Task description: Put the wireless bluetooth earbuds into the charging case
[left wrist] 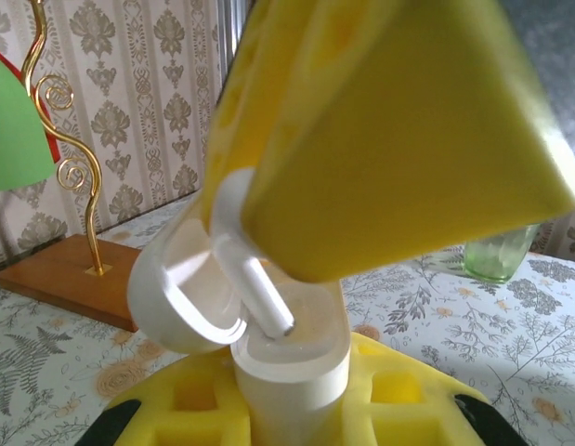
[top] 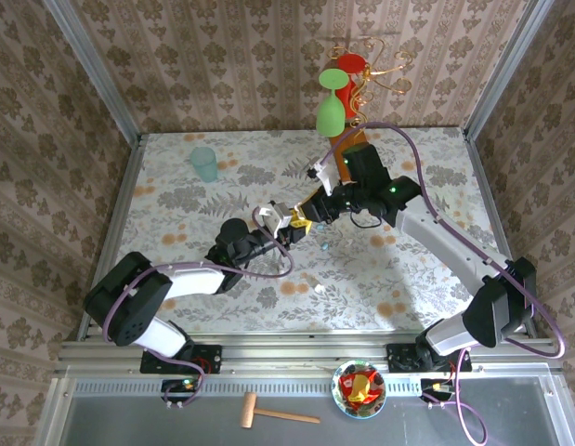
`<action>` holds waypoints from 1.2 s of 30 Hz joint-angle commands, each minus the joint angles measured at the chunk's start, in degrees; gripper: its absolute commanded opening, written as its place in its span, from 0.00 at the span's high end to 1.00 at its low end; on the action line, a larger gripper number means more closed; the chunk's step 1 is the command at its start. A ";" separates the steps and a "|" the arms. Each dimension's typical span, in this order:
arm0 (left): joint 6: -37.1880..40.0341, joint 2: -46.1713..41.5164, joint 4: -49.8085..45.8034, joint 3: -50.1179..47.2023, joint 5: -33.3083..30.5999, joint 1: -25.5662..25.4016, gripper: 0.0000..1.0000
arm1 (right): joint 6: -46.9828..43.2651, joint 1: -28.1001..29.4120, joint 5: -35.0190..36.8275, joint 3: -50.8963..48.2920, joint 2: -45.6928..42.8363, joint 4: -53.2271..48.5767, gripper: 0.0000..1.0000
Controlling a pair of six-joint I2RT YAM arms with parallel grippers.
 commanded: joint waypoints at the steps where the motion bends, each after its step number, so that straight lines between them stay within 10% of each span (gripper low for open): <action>1: -2.71 -0.69 1.52 2.31 -1.11 -0.48 1.00 | -0.05 0.06 -1.40 -0.88 0.74 0.58 0.77; 36: -8.75 -3.02 -2.85 4.94 -5.93 -1.52 1.00 | 10.83 -0.64 -0.44 -18.01 -6.57 33.54 0.78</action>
